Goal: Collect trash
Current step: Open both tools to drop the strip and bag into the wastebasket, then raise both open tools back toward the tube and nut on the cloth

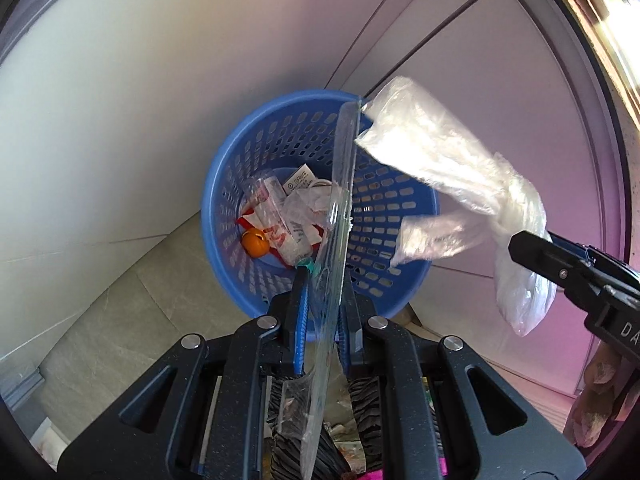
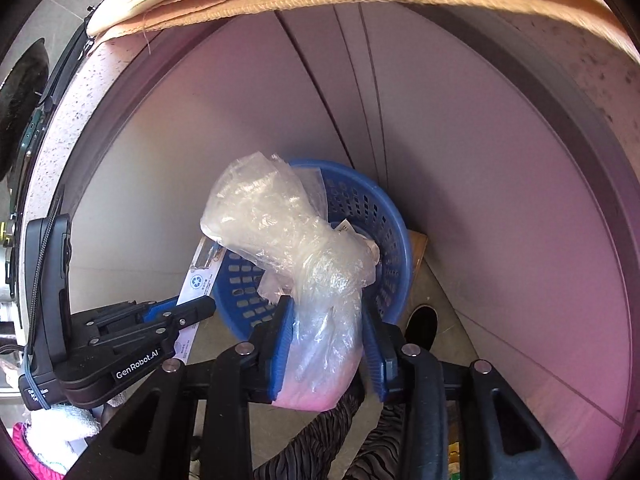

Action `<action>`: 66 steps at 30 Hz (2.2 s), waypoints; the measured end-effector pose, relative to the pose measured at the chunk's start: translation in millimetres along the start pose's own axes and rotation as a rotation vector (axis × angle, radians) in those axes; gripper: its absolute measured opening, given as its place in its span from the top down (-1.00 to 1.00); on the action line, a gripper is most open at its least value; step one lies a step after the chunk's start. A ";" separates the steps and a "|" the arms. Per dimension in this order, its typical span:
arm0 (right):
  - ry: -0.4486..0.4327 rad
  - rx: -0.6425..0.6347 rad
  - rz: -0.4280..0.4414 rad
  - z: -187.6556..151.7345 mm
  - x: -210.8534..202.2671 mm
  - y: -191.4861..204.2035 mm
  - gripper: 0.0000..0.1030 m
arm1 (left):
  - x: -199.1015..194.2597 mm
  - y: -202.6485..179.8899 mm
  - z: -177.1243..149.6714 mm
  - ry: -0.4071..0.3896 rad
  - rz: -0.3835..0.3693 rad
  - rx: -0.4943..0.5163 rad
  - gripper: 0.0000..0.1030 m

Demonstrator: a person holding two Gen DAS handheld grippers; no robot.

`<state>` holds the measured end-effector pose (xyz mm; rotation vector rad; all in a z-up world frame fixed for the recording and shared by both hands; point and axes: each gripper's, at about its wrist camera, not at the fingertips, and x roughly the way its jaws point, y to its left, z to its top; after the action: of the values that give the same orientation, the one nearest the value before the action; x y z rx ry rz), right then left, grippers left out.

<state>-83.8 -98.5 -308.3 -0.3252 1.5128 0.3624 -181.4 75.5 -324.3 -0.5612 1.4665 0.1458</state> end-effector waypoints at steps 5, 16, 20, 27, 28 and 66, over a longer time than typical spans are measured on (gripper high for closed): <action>-0.006 0.000 0.001 4.4 -0.4 1.8 0.23 | -3.7 -2.4 7.6 -0.009 -0.005 0.004 0.77; -0.026 -0.008 -0.008 7.9 -7.0 4.5 -0.18 | -10.5 -6.6 8.7 -0.045 0.020 0.027 0.22; -0.038 -0.021 -0.002 10.0 -14.0 8.6 -0.19 | -16.4 -5.5 7.3 -0.061 0.034 0.036 0.22; -0.066 -0.057 0.022 9.2 -39.8 11.1 -0.21 | -47.8 -9.2 8.6 -0.107 0.074 0.040 0.22; -0.071 -0.065 0.026 8.2 -43.5 14.1 -0.23 | -53.0 -8.8 8.8 -0.116 0.077 0.040 0.22; -0.492 -0.129 0.076 92.0 -264.4 -92.8 -0.59 | -214.4 -178.1 106.7 -0.523 -0.017 0.178 -0.44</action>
<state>32.5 -151.1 -42.4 -0.2564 1.0224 0.5577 -35.9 20.3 -69.7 -0.3544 0.9535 0.1342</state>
